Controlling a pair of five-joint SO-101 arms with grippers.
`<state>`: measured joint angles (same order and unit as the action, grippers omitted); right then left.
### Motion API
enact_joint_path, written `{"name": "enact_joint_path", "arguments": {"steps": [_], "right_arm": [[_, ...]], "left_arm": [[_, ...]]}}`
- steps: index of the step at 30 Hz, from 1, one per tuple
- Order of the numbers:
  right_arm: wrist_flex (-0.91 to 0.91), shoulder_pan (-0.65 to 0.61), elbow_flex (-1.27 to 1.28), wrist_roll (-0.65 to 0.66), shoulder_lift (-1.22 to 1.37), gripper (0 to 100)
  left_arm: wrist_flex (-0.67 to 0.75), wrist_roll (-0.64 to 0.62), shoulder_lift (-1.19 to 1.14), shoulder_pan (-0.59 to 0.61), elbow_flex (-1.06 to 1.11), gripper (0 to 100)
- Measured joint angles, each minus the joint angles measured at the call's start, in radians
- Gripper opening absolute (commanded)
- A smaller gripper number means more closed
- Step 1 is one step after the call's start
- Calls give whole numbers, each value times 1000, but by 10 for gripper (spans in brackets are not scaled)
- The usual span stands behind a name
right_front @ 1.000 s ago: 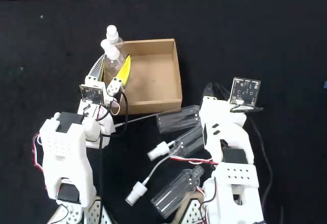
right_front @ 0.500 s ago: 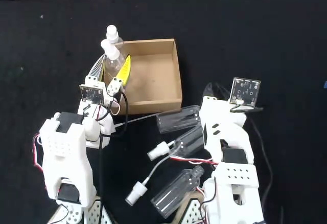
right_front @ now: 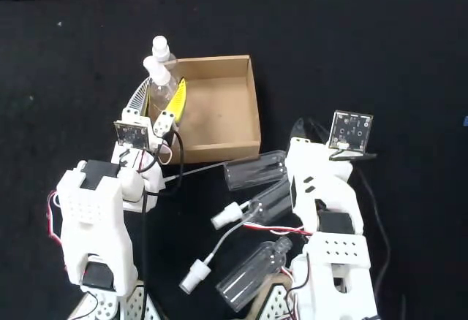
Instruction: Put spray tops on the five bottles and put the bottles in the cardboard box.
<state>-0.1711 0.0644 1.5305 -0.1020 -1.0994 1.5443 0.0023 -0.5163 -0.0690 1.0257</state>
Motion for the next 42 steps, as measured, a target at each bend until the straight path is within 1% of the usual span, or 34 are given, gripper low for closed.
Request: {"name": "enact_joint_path", "arguments": {"steps": [5, 7, 27, 31, 34, 38, 42], "right_arm": [[0, 0, 0, 0, 0, 39], [0, 0, 0, 0, 0, 39], [0, 0, 0, 0, 0, 39], [0, 0, 0, 0, 0, 39], [0, 0, 0, 0, 0, 39], [0, 0, 0, 0, 0, 39], [0, 0, 0, 0, 0, 39]], "left_arm": [[0, 0, 0, -2, 0, 275], [-2, 0, 0, -2, 0, 300], [-2, 0, 0, -2, 0, 291], [-12, 3, 38, -3, 28, 292], [-58, 5, 87, -5, 60, 293], [-226, 5, 178, -6, 72, 289], [-273, 6, 281, -8, 109, 289]]}}
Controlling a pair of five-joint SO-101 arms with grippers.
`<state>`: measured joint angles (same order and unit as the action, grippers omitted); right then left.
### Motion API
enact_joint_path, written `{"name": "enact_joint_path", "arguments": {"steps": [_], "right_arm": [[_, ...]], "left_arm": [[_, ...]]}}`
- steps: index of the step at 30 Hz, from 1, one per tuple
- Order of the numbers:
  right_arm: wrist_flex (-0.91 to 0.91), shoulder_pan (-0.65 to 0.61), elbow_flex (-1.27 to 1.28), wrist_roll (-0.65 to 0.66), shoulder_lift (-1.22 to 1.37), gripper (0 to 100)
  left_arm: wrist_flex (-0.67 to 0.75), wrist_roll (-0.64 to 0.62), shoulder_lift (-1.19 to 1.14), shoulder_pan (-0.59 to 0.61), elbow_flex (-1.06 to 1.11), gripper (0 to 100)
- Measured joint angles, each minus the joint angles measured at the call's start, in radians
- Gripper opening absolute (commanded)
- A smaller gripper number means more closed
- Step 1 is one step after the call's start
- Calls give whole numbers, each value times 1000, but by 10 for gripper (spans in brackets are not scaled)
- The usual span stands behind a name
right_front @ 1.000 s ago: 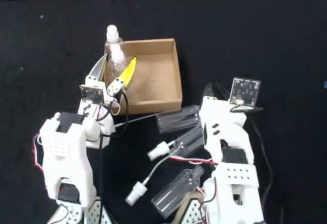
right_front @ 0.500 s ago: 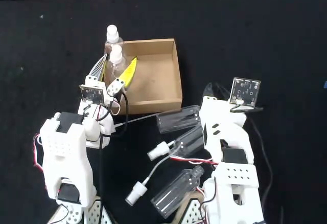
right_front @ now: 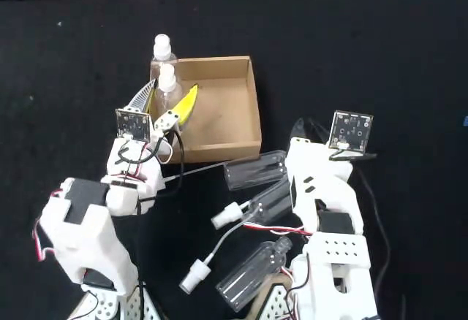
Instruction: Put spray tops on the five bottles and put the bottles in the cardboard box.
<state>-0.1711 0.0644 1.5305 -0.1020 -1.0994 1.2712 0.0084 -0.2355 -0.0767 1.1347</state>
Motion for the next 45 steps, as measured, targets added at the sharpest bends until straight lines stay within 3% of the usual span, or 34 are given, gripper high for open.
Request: {"name": "enact_joint_path", "arguments": {"steps": [4, 12, 27, 45], "right_arm": [[0, 0, 0, 0, 0, 39], [0, 0, 0, 0, 0, 39], [0, 0, 0, 0, 0, 39], [0, 0, 0, 0, 0, 39]], "left_arm": [[-48, 0, 83, -9, 11, 291], [-301, 0, 261, -9, 58, 289], [-977, 0, 718, -9, 60, 289], [-1603, 0, 1183, -11, 61, 288]]}}
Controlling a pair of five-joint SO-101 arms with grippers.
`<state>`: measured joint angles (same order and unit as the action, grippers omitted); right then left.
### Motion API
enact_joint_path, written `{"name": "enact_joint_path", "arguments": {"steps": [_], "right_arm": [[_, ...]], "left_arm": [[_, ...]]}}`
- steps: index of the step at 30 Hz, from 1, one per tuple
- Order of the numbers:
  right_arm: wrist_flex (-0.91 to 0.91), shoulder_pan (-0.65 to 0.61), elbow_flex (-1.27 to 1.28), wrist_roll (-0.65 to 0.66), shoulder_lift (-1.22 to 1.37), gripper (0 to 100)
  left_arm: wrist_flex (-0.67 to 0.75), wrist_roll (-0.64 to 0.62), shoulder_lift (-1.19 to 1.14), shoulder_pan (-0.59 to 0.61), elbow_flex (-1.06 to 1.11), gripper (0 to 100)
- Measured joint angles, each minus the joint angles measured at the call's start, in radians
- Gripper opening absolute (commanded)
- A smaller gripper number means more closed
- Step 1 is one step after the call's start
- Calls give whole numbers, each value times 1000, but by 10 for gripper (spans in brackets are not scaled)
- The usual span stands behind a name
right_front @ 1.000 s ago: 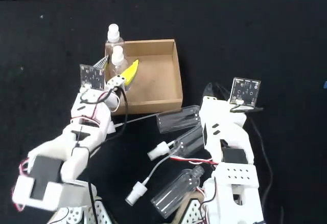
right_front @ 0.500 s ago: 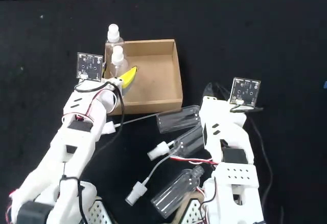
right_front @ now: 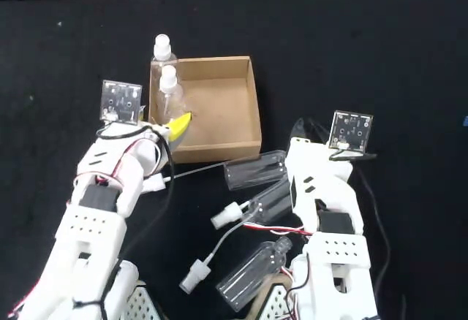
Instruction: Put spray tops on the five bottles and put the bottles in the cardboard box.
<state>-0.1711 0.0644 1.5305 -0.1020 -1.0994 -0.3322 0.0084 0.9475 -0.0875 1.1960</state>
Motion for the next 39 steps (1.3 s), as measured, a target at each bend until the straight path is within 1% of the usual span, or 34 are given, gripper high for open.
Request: {"name": "enact_joint_path", "arguments": {"steps": [4, 5, 7, 9, 10, 12, 13, 16, 18, 21, 24, 28, 30, 34, 39], "right_arm": [[0, 0, 0, 0, 0, 39], [0, 0, 0, 0, 0, 39], [0, 0, 0, 0, 0, 39], [0, 0, 0, 0, 0, 39], [0, 0, 0, 0, 0, 39], [0, 0, 0, 0, 0, 39], [0, 0, 0, 0, 0, 39], [-14, 0, 0, 2, 0, 39], [-81, 0, -9, 29, 0, 39], [-213, 0, -92, 54, 0, 40], [-334, 0, -175, 63, 0, 44], [-483, 0, -292, 64, 0, 107], [-549, 0, -356, 64, 0, 105], [-641, -71, -462, 64, 0, 6], [-674, -255, -563, 64, 2, 11]], "left_arm": [[-114, 0, 112, 0, 0, 286], [-144, -5, 138, 0, 0, 269], [-210, -32, 181, 0, 0, 177], [-252, -57, 210, 8, 0, 31], [-258, -64, 219, 20, 0, 21], [-265, -75, 233, 48, 0, 95], [-267, -77, 238, 64, 0, 105], [-270, -77, 244, 118, 0, 64], [-270, -77, 244, 138, 0, 23], [-270, -77, 247, 144, 40, 58], [-264, -77, 247, 147, 57, 61], [-215, -77, 247, 158, 55, 61], [-213, -80, 239, 176, 54, 61], [-203, -137, 144, 259, 38, 61], [-138, -195, -18, 368, 37, 61]]}}
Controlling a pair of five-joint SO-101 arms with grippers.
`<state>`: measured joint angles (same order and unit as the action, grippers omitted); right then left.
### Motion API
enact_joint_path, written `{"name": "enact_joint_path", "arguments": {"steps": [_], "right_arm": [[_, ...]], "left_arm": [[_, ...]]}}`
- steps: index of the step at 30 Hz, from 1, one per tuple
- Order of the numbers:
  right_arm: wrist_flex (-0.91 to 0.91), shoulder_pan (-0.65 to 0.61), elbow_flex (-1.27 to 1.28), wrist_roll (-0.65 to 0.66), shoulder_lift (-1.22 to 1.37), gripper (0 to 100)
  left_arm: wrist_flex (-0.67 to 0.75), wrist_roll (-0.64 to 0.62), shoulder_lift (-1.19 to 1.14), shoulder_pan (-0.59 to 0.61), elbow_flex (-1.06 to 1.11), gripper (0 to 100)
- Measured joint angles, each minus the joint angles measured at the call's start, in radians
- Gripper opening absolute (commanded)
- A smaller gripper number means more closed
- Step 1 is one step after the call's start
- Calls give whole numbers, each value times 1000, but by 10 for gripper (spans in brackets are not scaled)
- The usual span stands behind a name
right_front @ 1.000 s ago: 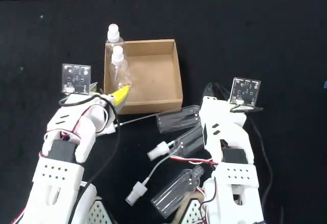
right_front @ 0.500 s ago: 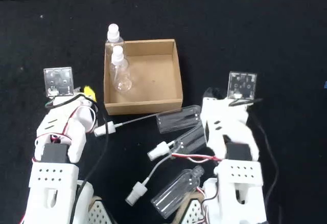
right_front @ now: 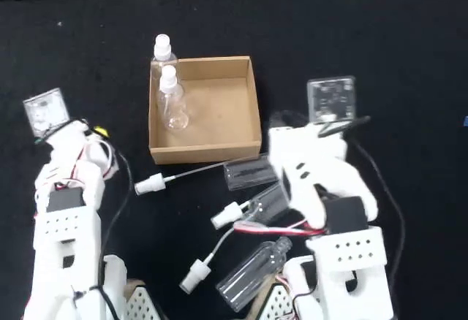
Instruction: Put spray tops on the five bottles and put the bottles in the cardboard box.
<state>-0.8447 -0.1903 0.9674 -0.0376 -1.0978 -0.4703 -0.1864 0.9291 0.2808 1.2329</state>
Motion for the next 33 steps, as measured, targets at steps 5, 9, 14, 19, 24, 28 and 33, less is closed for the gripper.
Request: {"name": "enact_joint_path", "arguments": {"steps": [5, 9, 14, 19, 24, 28, 33], "right_arm": [[55, -218, -55, 2, 147, 11], [210, -293, -80, 2, 358, 11], [391, -342, -132, 2, 644, 11], [454, -365, -224, 2, 867, 11], [457, -362, -298, 2, 1003, 11], [462, -364, -328, 2, 1049, 11], [497, -364, -353, 2, 1088, 11]], "left_arm": [[81, -54, -94, 83, 0, 61], [199, -115, -149, 114, 43, 63], [270, -103, -196, 115, 66, 62], [287, -89, -232, 94, 66, 62], [305, -89, -264, 89, 66, 62], [333, -89, -292, 89, 66, 62], [336, -89, -305, 89, 64, 62]]}}
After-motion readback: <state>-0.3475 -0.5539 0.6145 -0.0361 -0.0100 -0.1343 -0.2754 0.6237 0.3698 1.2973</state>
